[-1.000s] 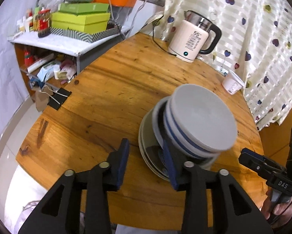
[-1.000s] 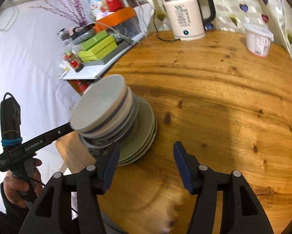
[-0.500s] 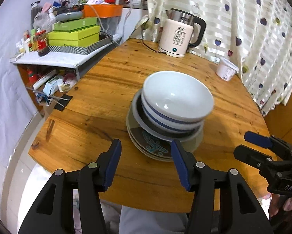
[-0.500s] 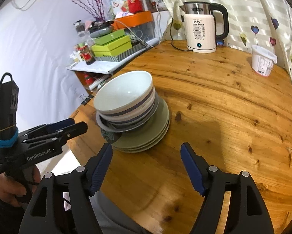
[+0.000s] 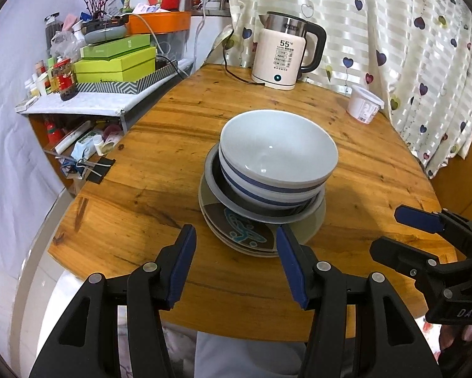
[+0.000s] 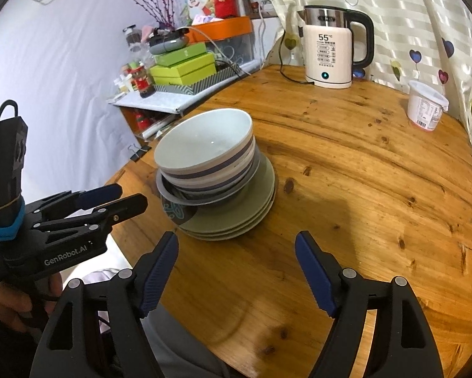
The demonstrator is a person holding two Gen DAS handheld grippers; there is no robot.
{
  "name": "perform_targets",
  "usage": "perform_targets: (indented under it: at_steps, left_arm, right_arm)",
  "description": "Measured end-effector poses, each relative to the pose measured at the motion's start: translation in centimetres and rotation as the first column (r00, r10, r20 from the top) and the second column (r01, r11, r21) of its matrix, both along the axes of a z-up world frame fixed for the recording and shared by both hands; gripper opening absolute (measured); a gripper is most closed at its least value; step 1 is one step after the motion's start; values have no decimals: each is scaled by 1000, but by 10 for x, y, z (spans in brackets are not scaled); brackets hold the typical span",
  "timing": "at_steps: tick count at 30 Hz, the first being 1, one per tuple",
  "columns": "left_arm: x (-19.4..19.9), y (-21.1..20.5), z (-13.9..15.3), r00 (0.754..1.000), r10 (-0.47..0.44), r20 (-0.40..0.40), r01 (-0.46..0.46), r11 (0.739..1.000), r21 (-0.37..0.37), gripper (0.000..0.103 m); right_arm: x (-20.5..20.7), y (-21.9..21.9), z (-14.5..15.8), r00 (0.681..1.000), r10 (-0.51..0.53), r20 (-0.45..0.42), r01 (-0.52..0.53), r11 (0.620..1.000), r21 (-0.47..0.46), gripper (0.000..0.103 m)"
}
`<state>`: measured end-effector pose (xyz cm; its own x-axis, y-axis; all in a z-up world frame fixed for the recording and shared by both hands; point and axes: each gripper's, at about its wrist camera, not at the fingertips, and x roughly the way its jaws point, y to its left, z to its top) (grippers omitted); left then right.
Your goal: Organize plates and bowls
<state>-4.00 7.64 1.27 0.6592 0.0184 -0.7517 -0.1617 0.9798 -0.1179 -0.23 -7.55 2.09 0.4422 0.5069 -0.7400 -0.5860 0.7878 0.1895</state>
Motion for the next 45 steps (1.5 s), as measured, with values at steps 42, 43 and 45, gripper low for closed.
perform_targets:
  at_steps: [42, 43, 45]
  left_arm:
    - [14, -5, -23, 997, -4, -81, 4, 1000, -1, 54]
    - [14, -5, -23, 997, -4, -81, 4, 1000, -2, 54]
    - [15, -5, -23, 997, -5, -82, 5, 1000, -4, 54]
  right_arm:
    - [5, 12, -18, 999, 28, -43, -28, 999, -20, 78]
    - [5, 12, -18, 999, 27, -44, -28, 999, -20, 78]
    - [5, 13, -19, 999, 28, -45, -29, 999, -22, 78]
